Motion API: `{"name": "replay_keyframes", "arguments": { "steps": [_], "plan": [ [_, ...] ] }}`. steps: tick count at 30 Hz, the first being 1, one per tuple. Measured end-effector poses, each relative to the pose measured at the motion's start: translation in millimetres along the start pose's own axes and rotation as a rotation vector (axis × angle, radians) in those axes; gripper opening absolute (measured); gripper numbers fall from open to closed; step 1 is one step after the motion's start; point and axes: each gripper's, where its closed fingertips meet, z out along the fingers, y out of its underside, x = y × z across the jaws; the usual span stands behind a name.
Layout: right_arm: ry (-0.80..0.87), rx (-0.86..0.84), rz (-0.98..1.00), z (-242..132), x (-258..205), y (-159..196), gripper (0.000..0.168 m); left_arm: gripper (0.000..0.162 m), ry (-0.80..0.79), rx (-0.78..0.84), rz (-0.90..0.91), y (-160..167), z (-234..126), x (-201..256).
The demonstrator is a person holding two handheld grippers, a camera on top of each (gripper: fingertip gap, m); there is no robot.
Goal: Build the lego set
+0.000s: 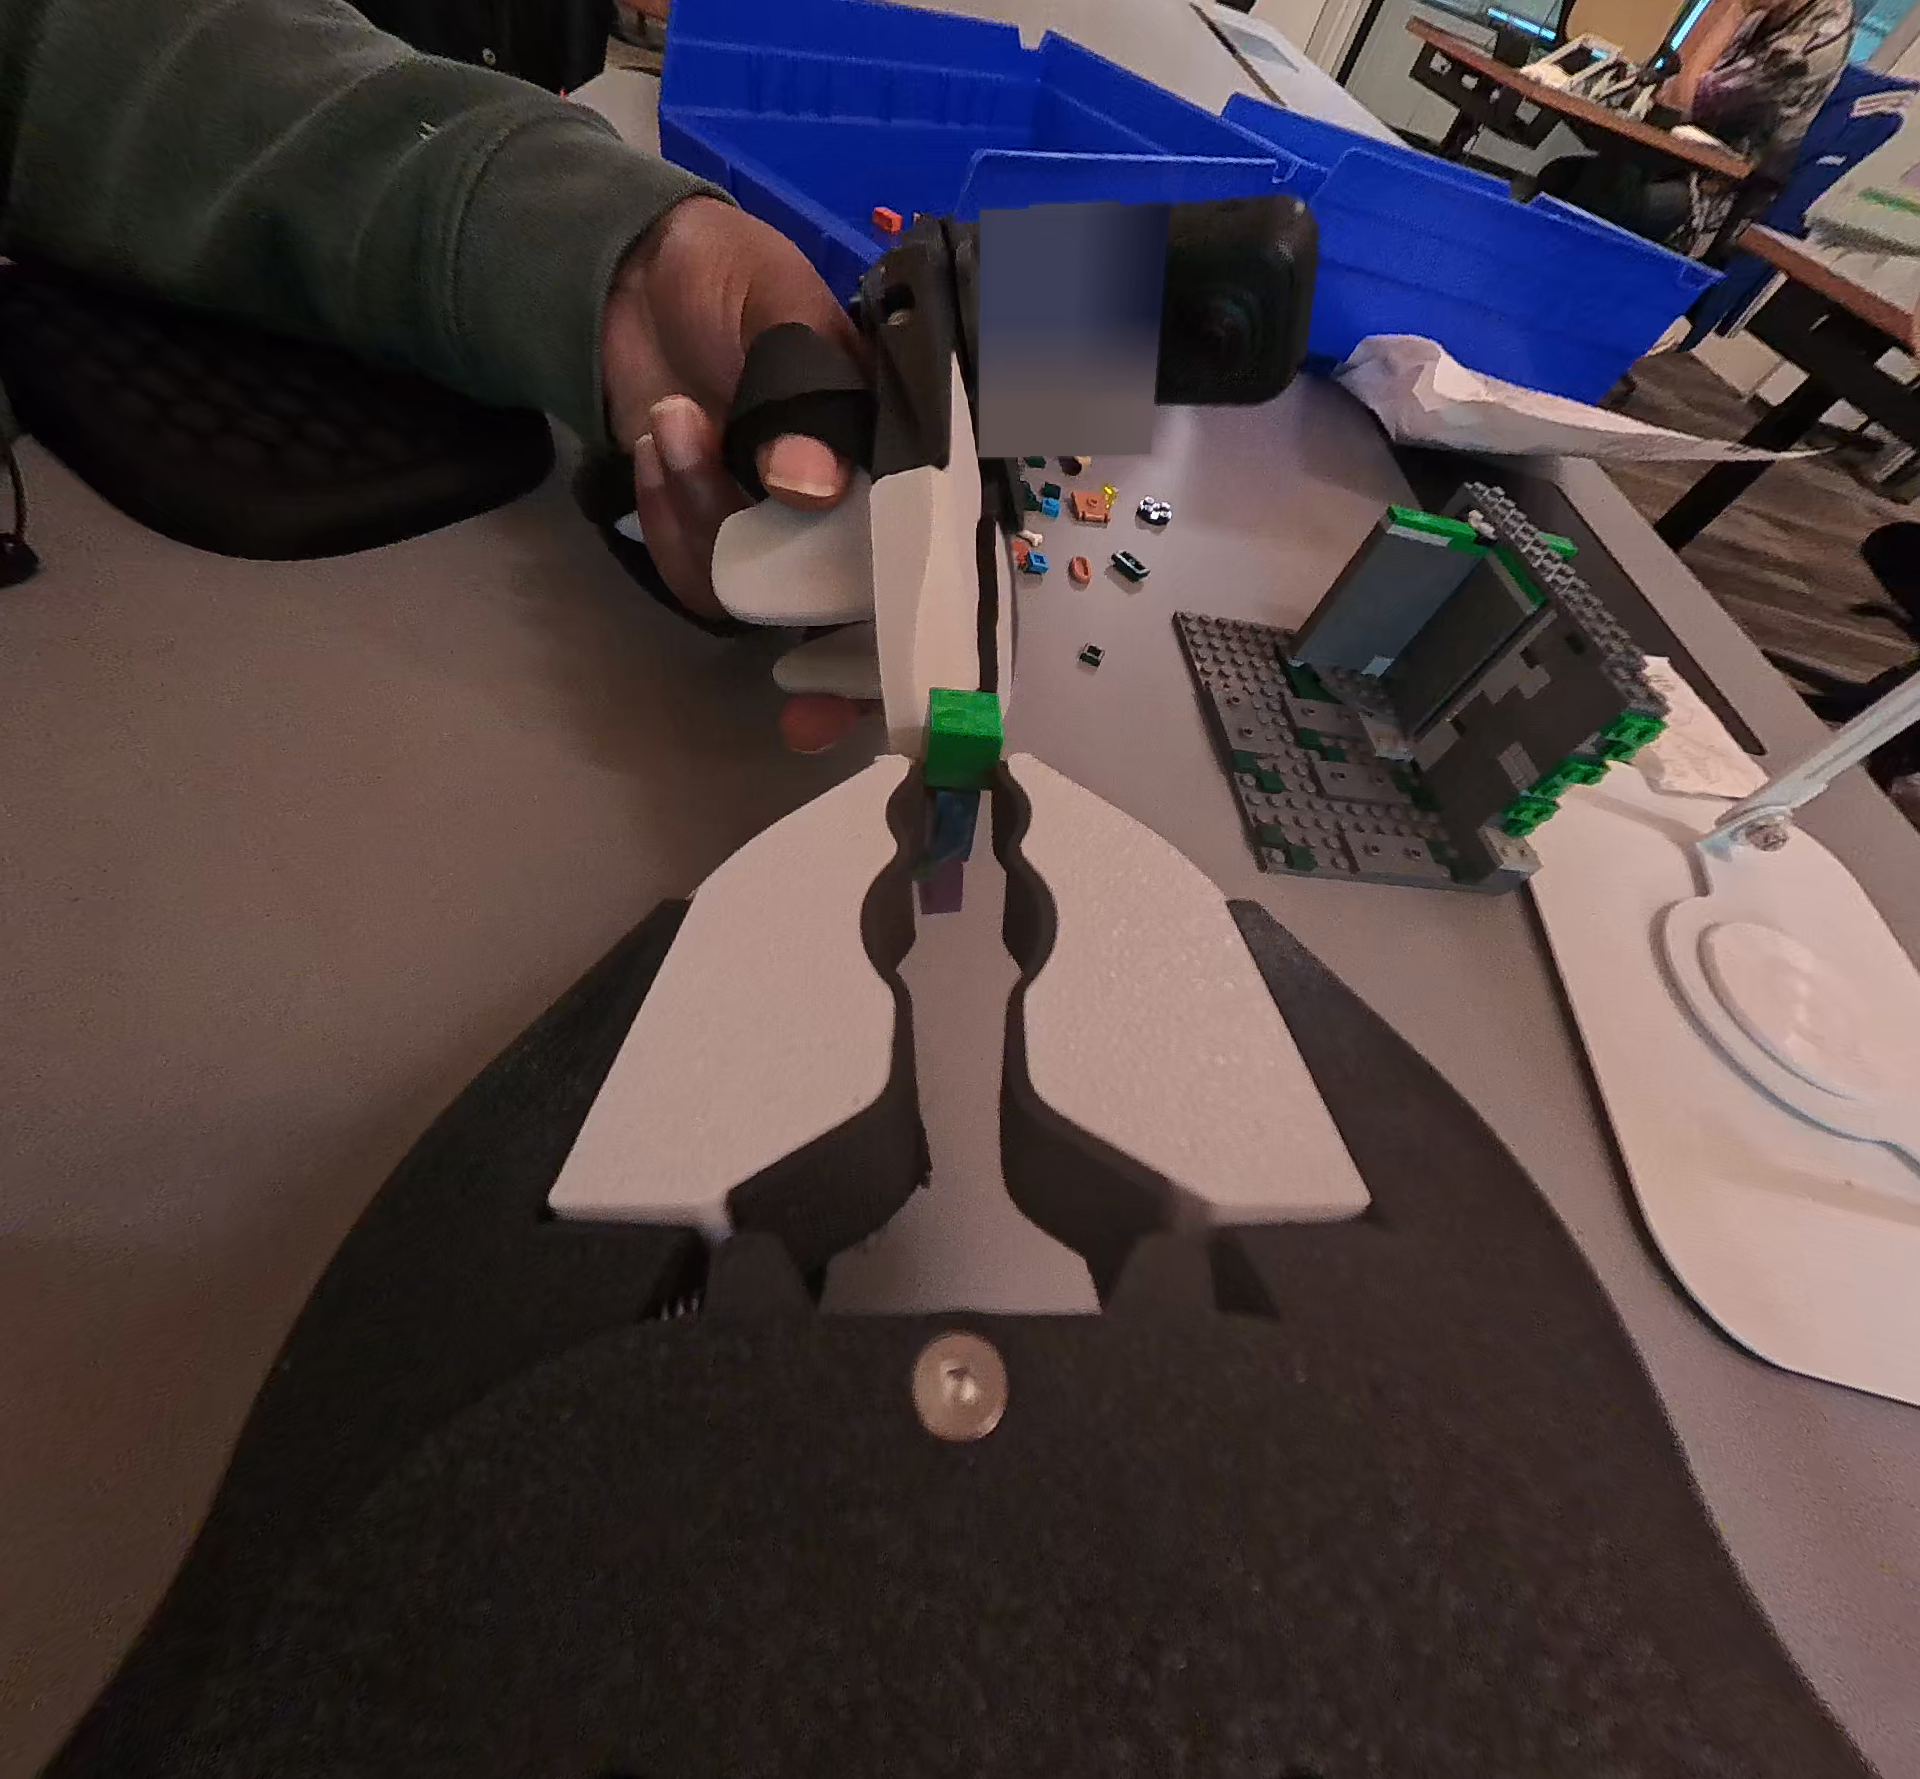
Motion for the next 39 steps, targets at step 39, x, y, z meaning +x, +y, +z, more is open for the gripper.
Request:
{"name": "replay_keyframes", "arguments": {
  "steps": [39],
  "plan": [
    [0.121, 0.024, -0.136, -6, 7, -13, 0.012, 0.003, 0.105, 0.086, -0.132, -10, -3, 16]
  ]
}}
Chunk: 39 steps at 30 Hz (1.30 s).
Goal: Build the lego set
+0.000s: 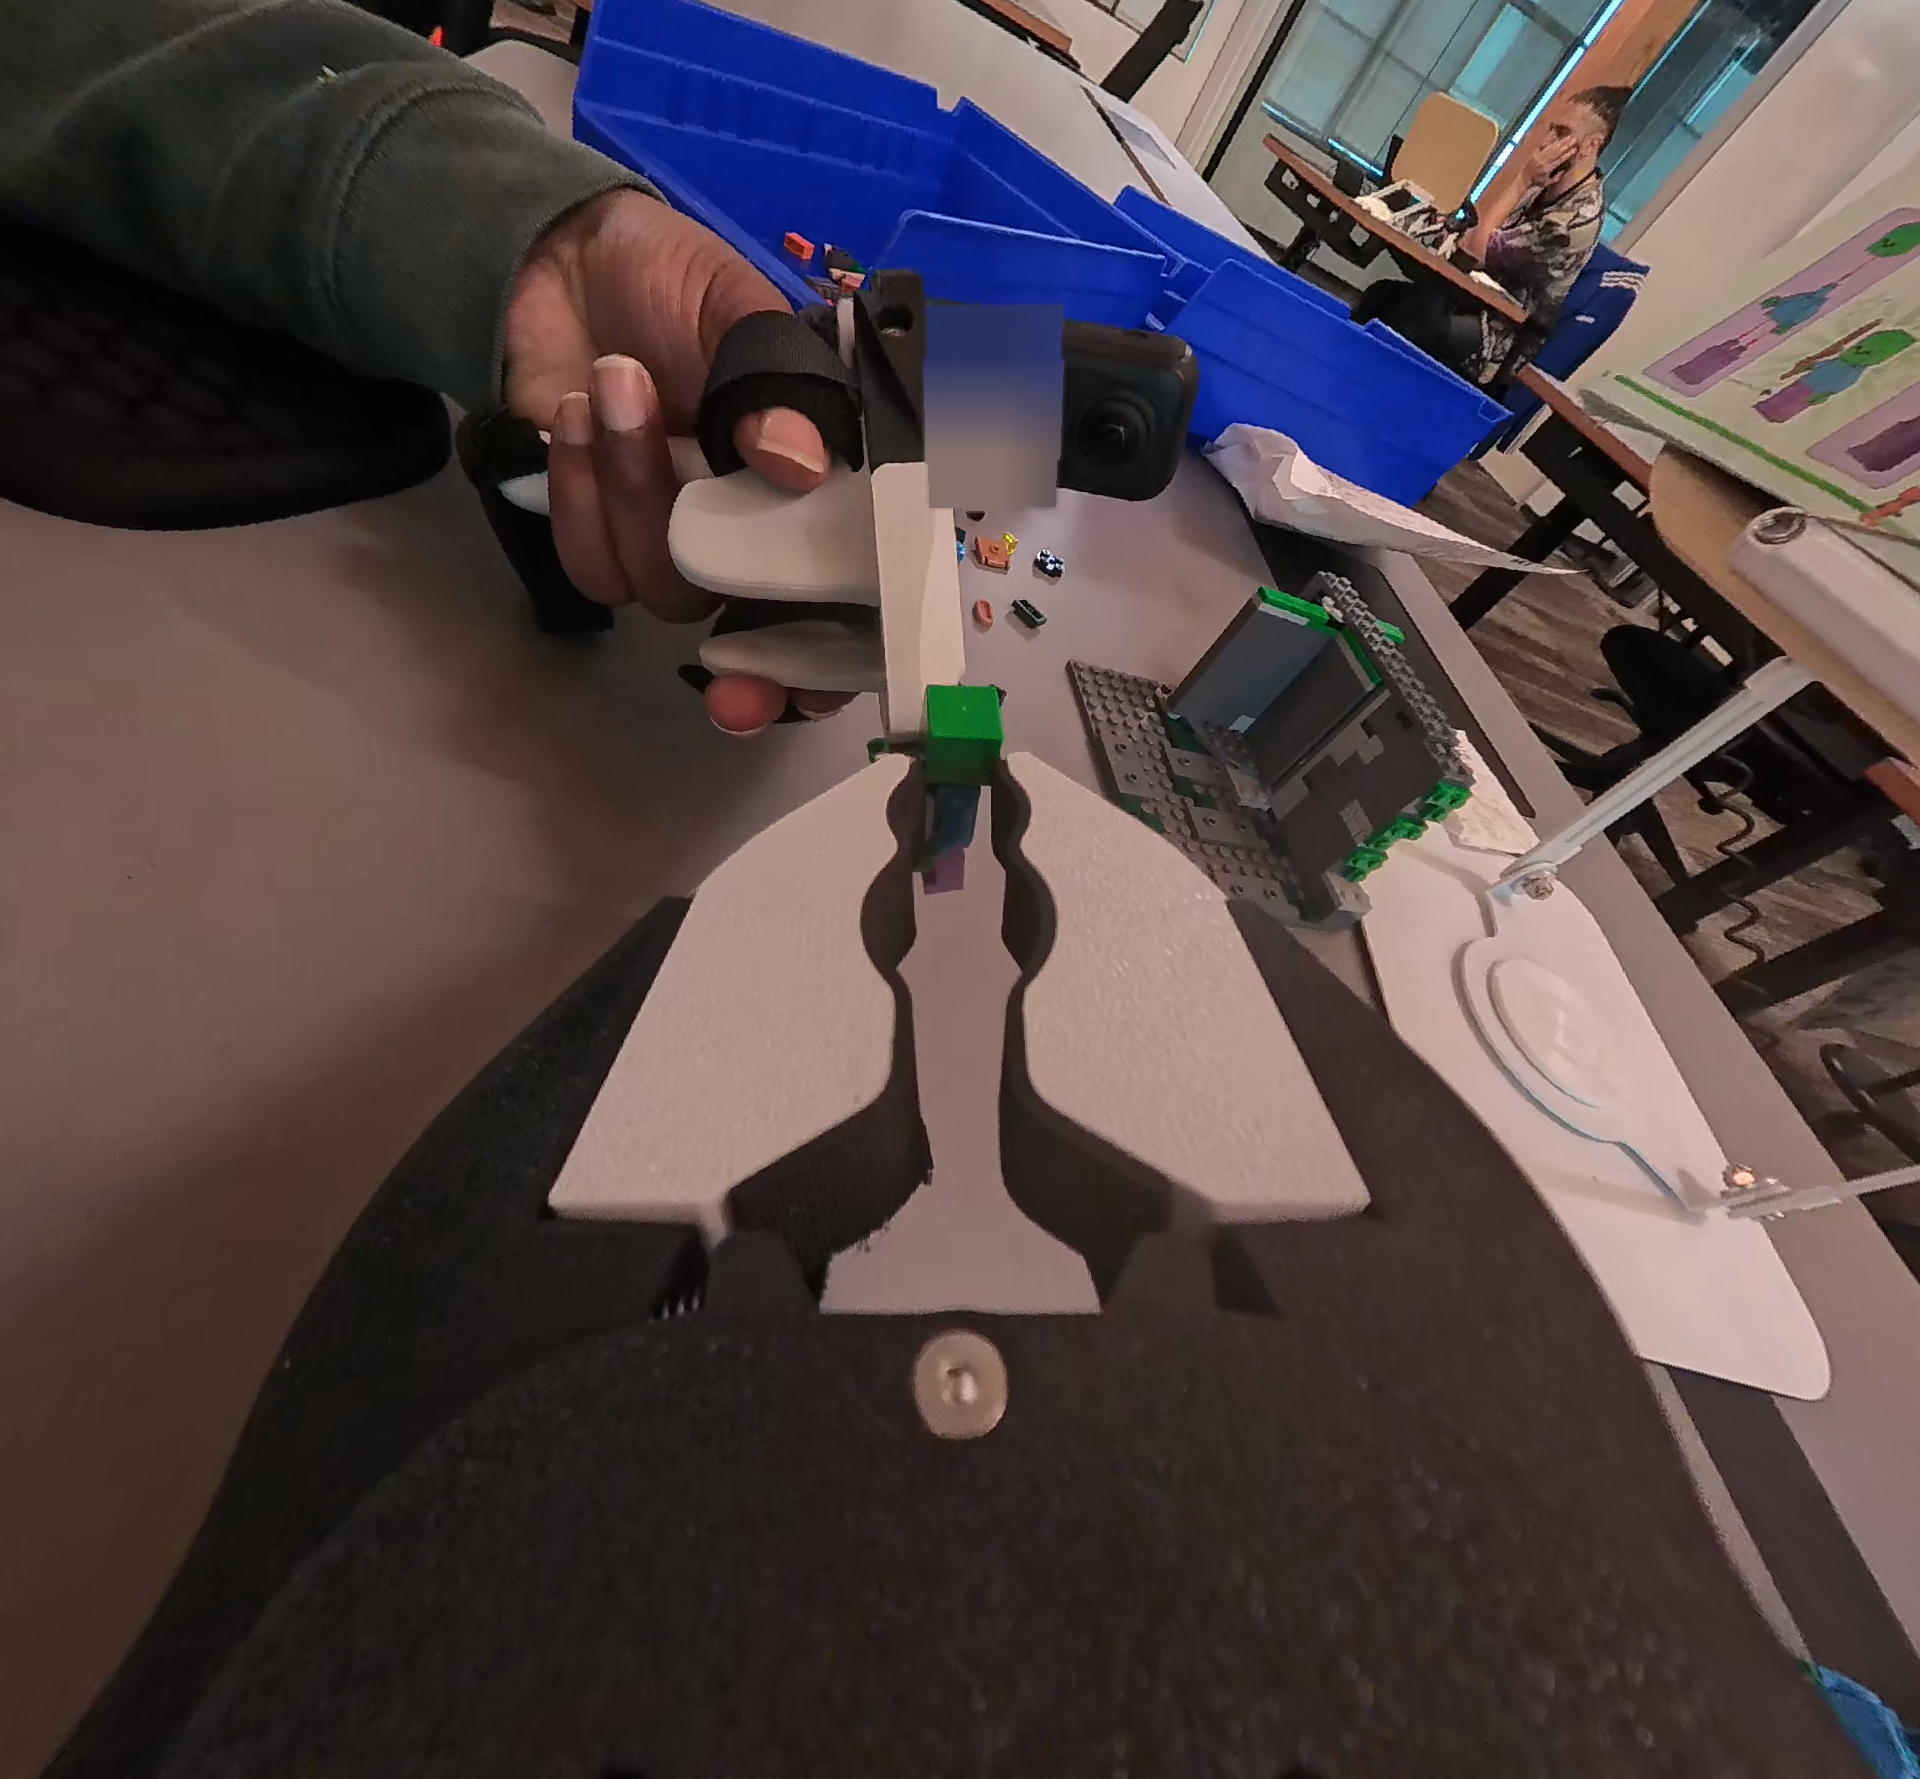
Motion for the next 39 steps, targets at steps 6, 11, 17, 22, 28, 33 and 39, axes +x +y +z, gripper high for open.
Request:
{"name": "replay_keyframes", "arguments": {
  "steps": [6, 11, 17, 22, 28, 33, 39],
  "plan": [
    [0.006, -0.005, -0.003, 1, 0, 3, 0.012, 0.003, -0.015, 0.007, -0.002, -1, 0, -2],
    [0.012, -0.017, -0.013, 1, 0, 5, 0.012, 0.003, -0.026, 0.009, -0.002, -1, 0, -4],
    [0.015, -0.017, -0.006, 1, 0, 6, 0.012, 0.003, -0.035, 0.008, 0.004, -1, 0, -5],
    [0.013, -0.024, 0.003, 2, 1, 7, 0.012, 0.003, -0.038, 0.011, 0.008, -1, 0, -6],
    [-0.018, 0.006, 0.156, 3, 6, 11, 0.012, 0.014, -0.125, 0.032, 0.14, -8, -5, -15],
    [-0.055, -0.045, 0.316, 1, 15, 29, 0.012, 0.016, -0.28, 0.051, 0.352, -23, -20, -27],
    [-0.116, 0.006, 0.515, -1, 17, 26, 0.012, 0.017, -0.436, -0.049, 0.76, -21, -22, -30]
  ]
}}
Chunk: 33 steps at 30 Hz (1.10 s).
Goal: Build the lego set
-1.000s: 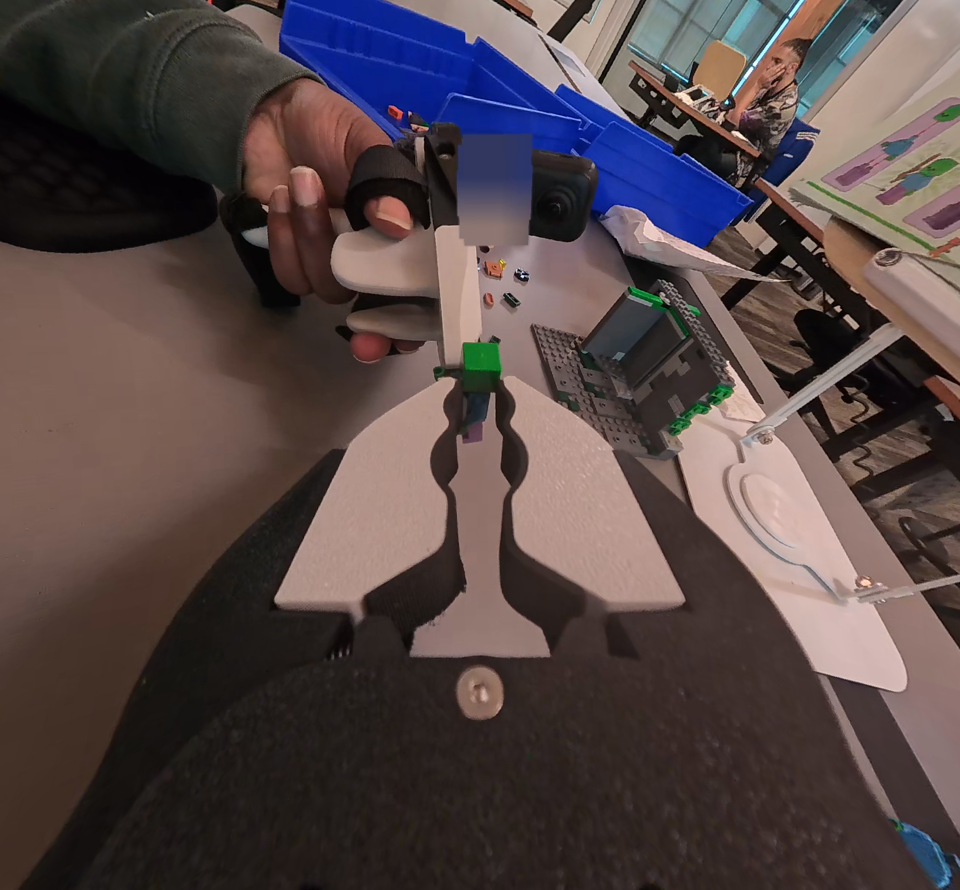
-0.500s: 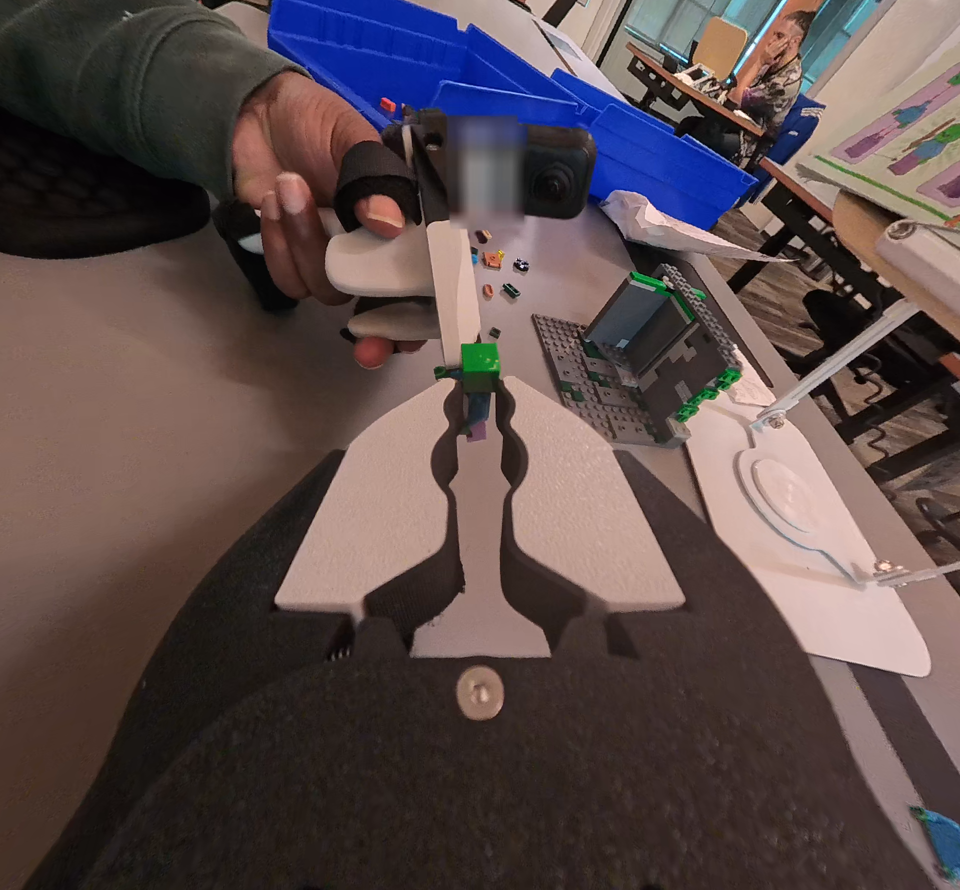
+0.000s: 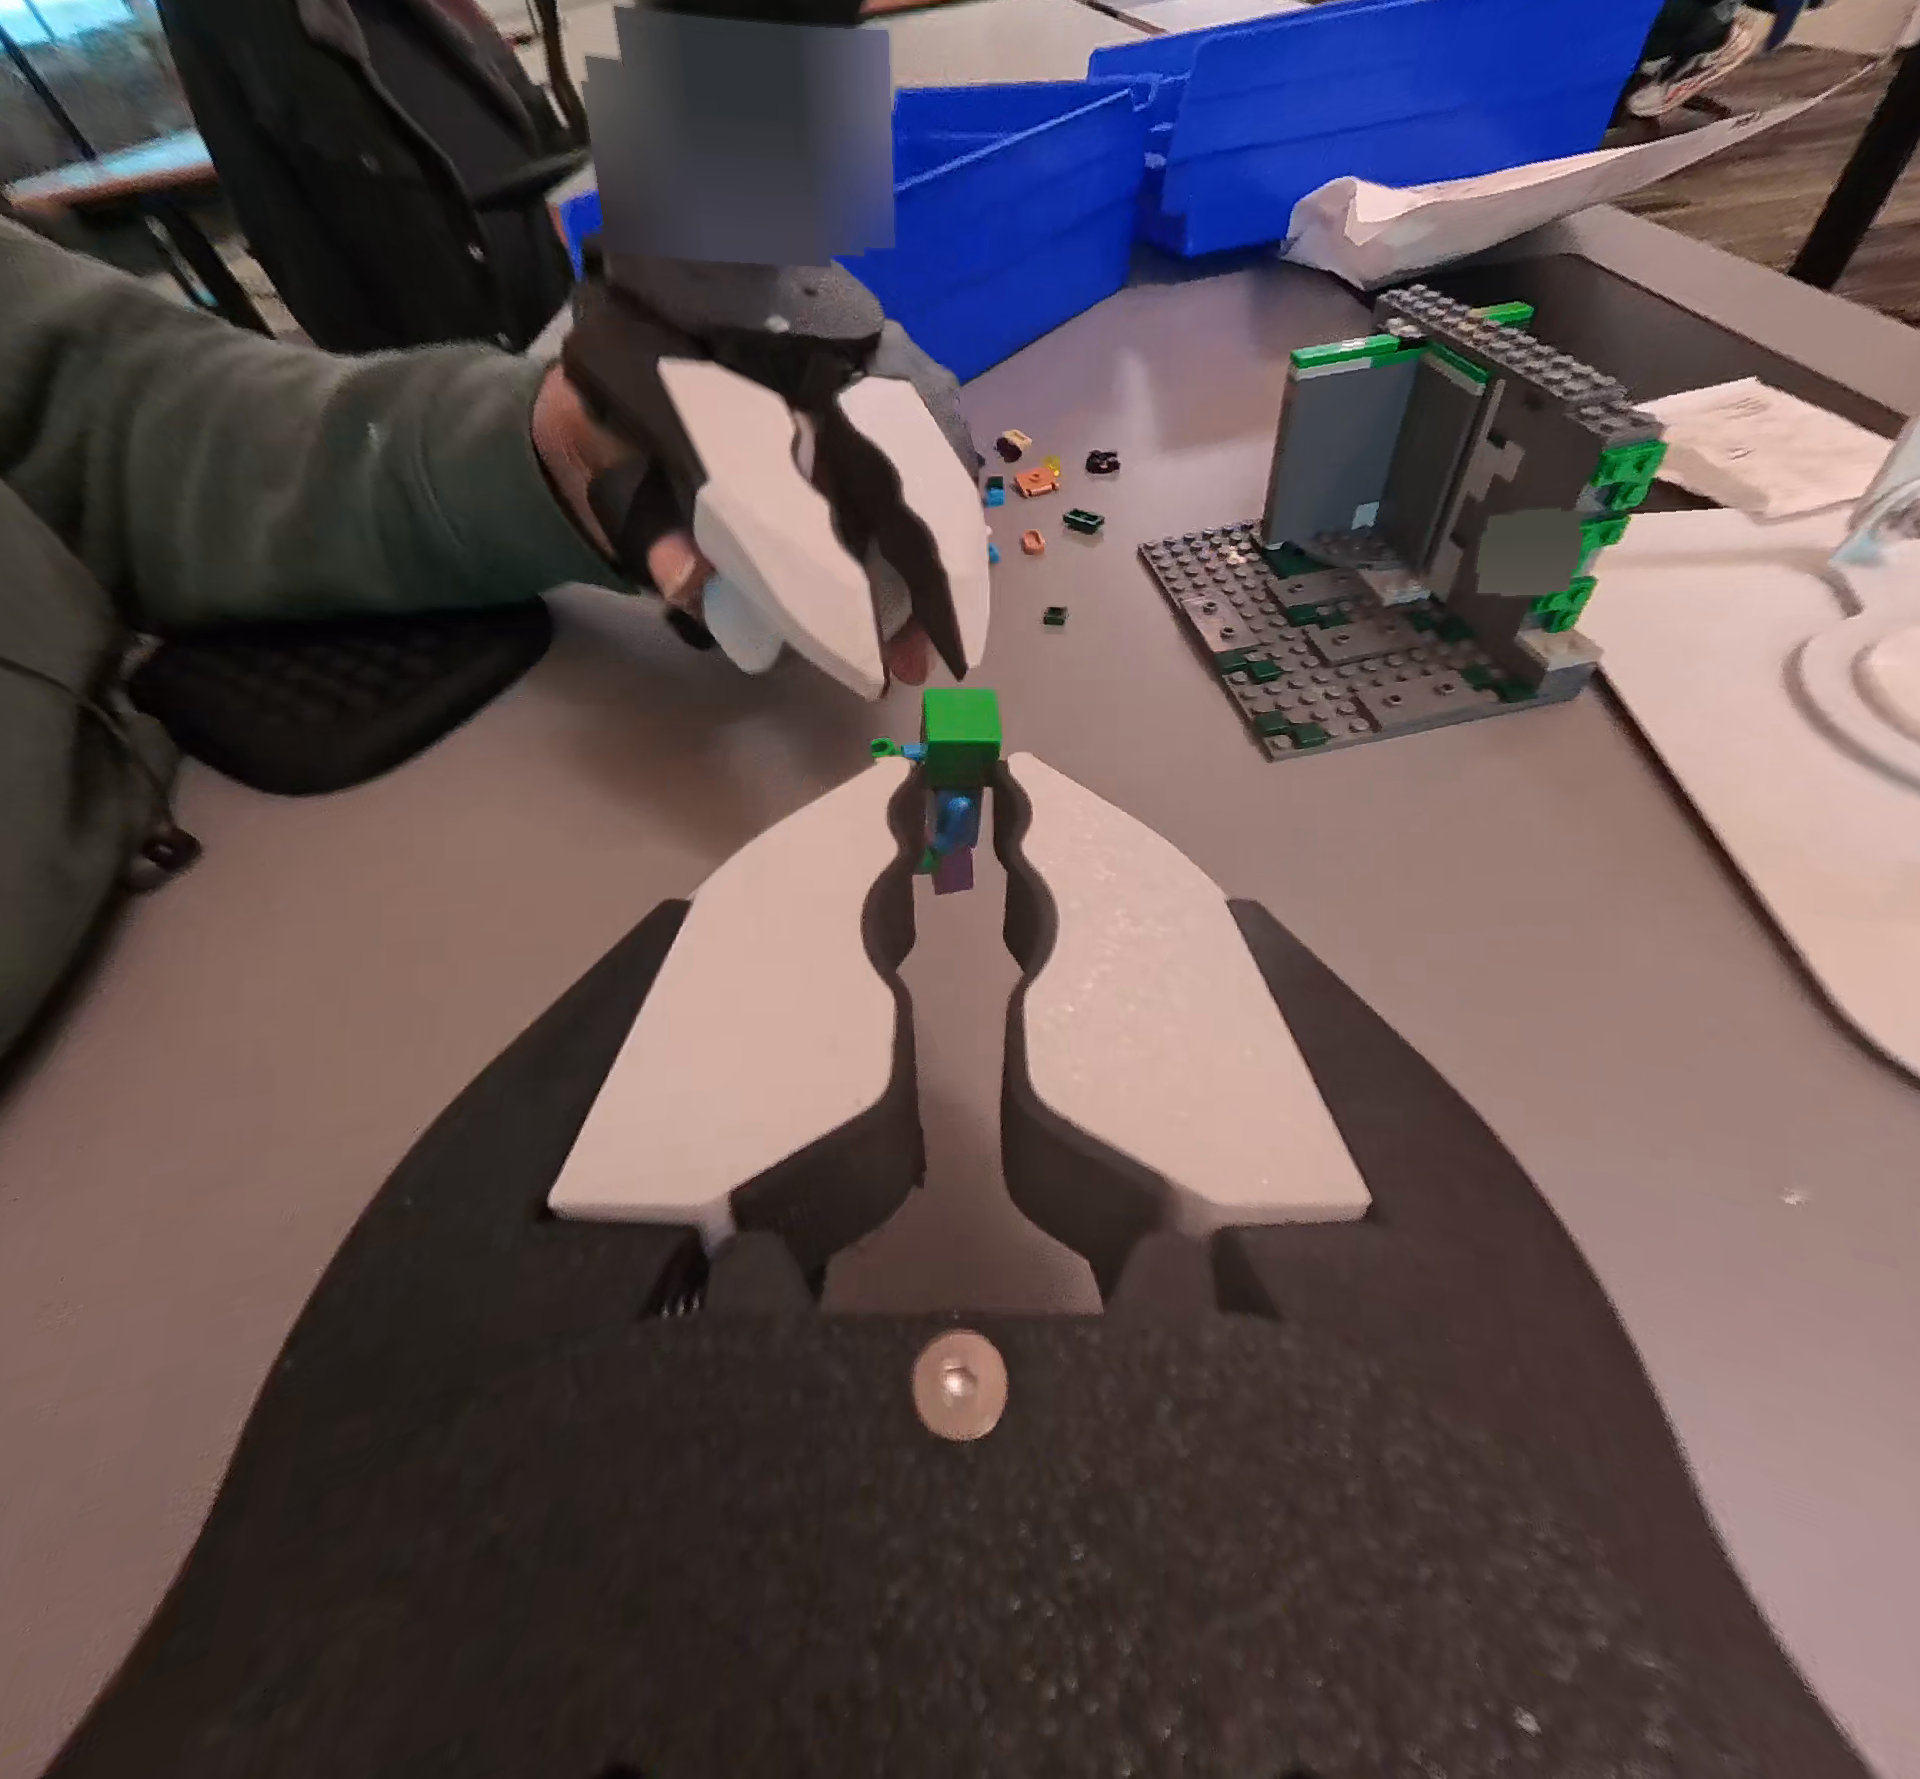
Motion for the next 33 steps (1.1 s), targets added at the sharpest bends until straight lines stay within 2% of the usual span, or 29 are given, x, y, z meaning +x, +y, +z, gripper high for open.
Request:
{"name": "replay_keyframes", "arguments": {
  "steps": [4, 11, 33],
  "plan": [
    [-0.053, 0.02, 0.097, -1, -4, -5, 0.012, 0.018, -0.066, 0.006, 0.29, -3, 6, 12],
    [-0.131, 0.002, 0.214, 5, -16, -4, 0.012, 0.018, -0.152, 0.041, 0.579, -9, 11, 29],
    [-0.17, -0.03, 0.217, 5, -22, 0, 0.012, 0.008, -0.112, 0.016, 0.585, -5, 12, 37]
  ]
}}
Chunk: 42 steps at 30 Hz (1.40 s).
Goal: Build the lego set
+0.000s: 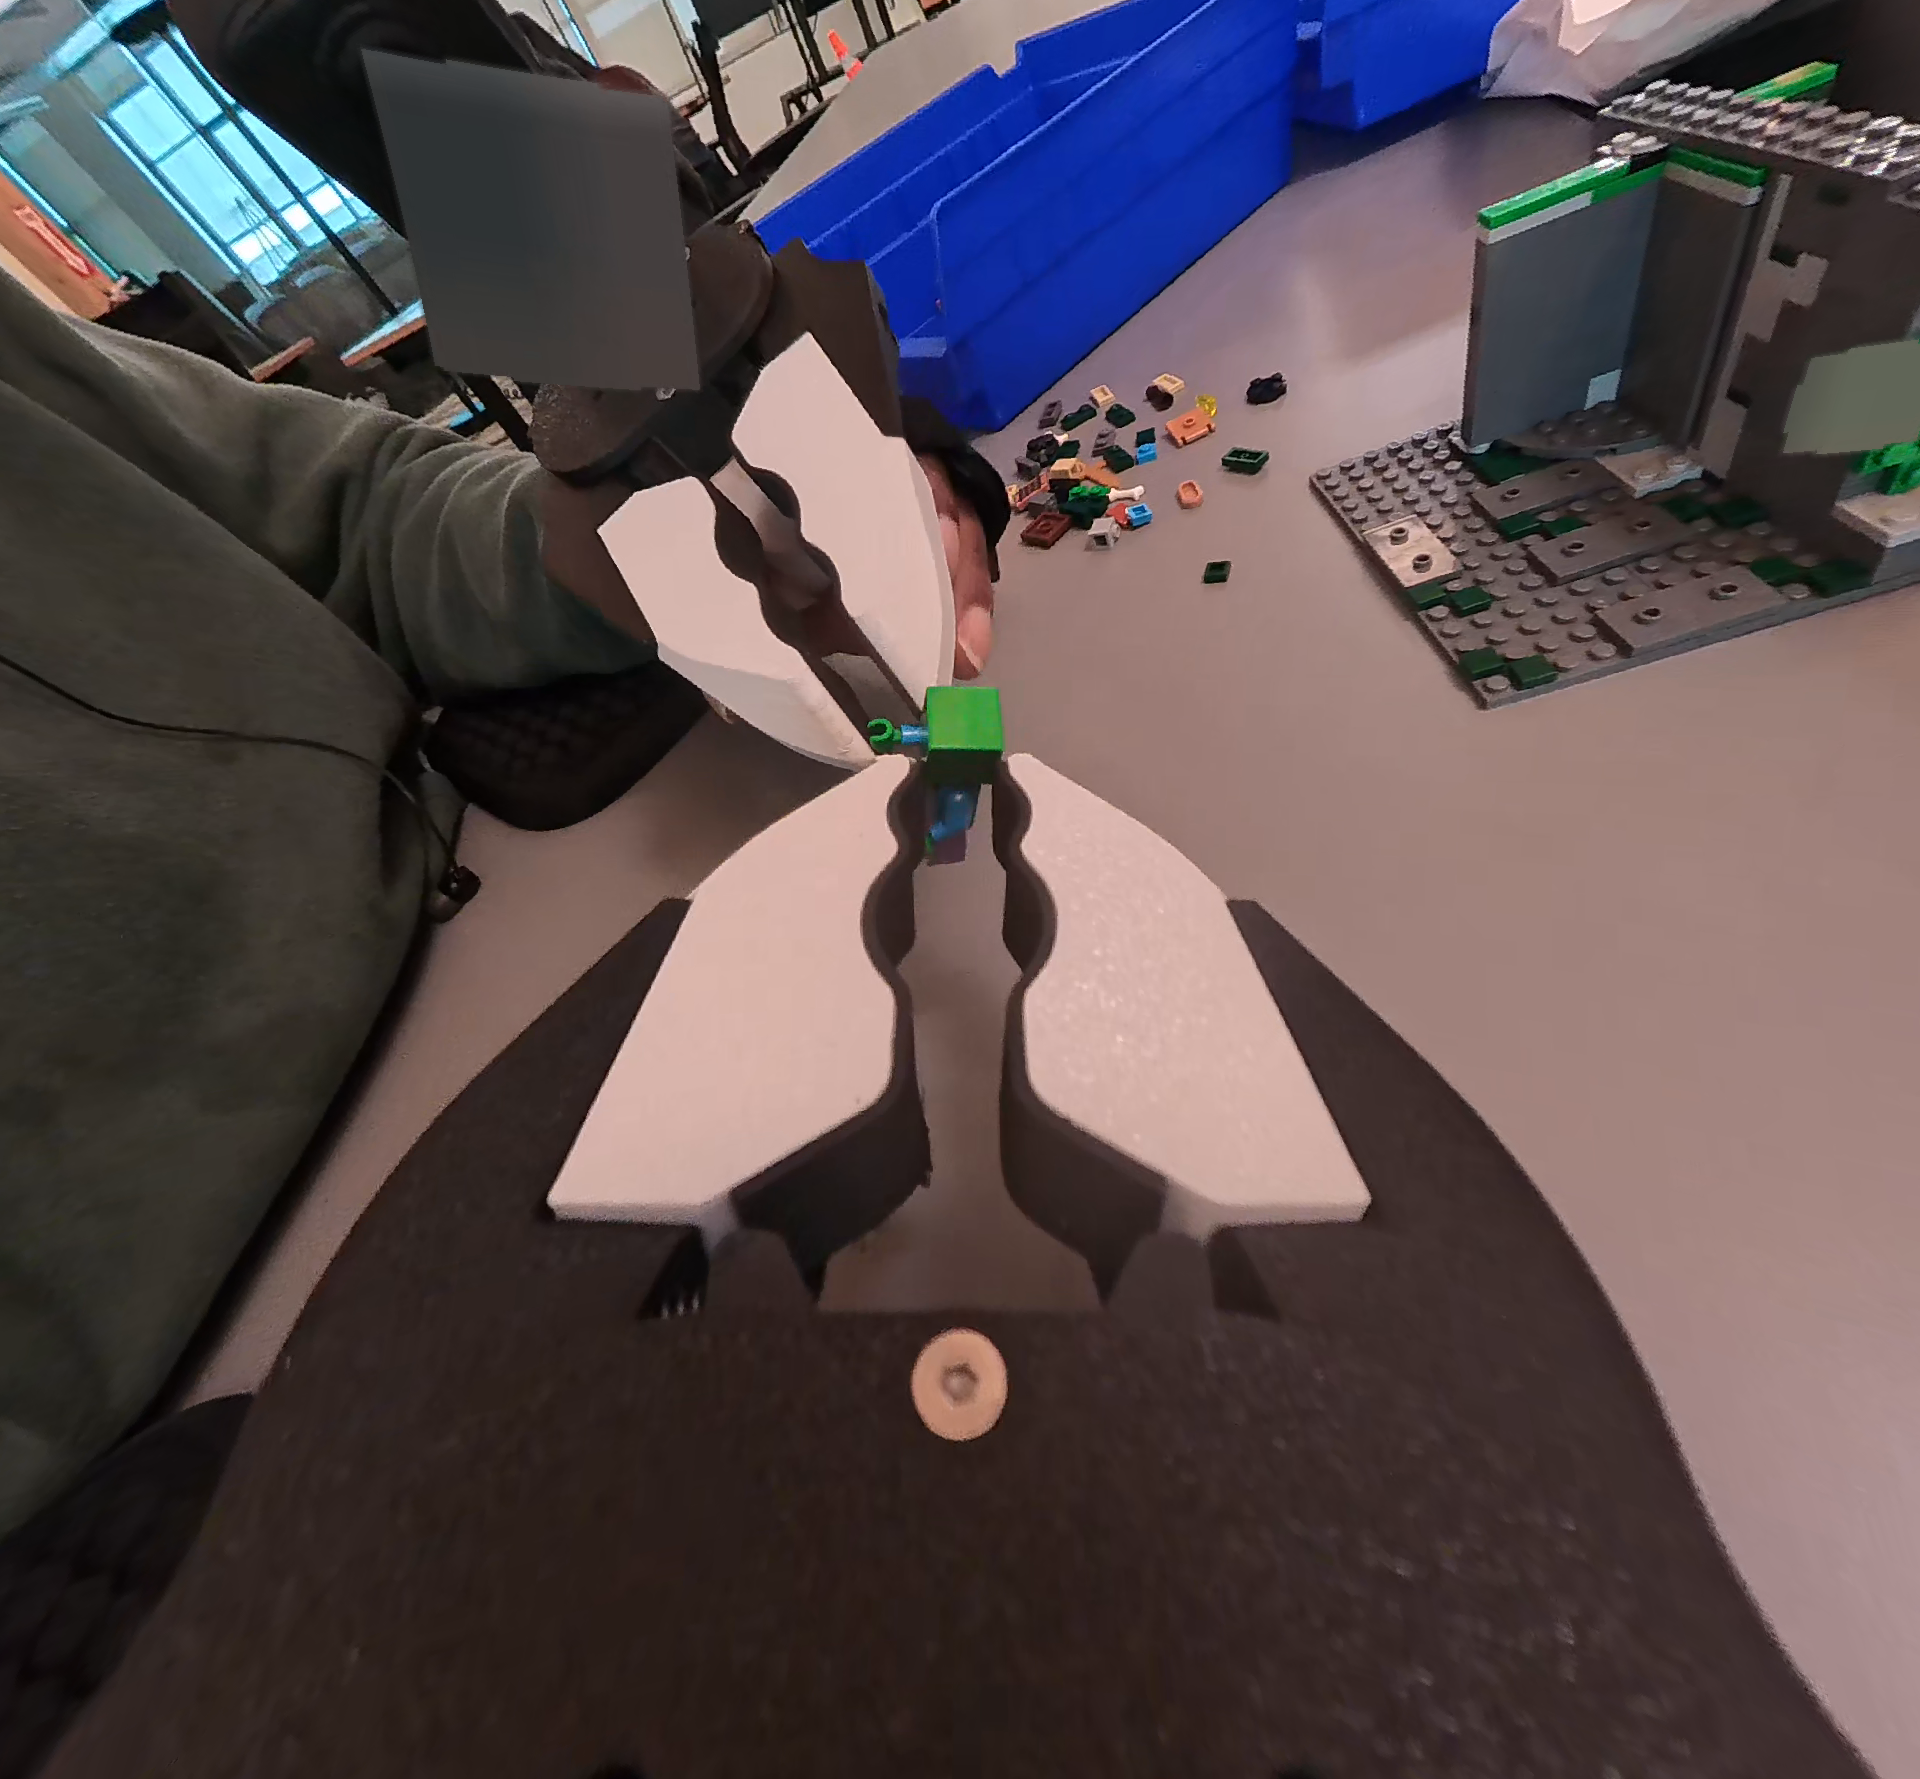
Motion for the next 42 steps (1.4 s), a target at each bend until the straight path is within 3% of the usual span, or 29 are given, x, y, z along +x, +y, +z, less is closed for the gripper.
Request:
{"name": "replay_keyframes", "arguments": {
  "steps": [15, 20, 28, 42],
  "plan": [
    [-0.018, -0.012, -0.027, 1, -3, 3, 0.012, 0.006, 0.029, -0.007, 0.007, 0, 0, 6],
    [0.007, -0.016, -0.038, -2, 1, 4, 0.012, 0.013, 0.022, -0.016, 0.036, 3, -2, 4],
    [0.231, -0.217, -0.241, -3, 35, 39, 0.012, 0.011, -0.051, -0.048, -0.046, 14, -11, -24],
    [0.238, -0.289, -0.308, -2, 38, 53, 0.016, 0.011, -0.067, -0.09, -0.066, 24, -8, -27]
  ]
}}
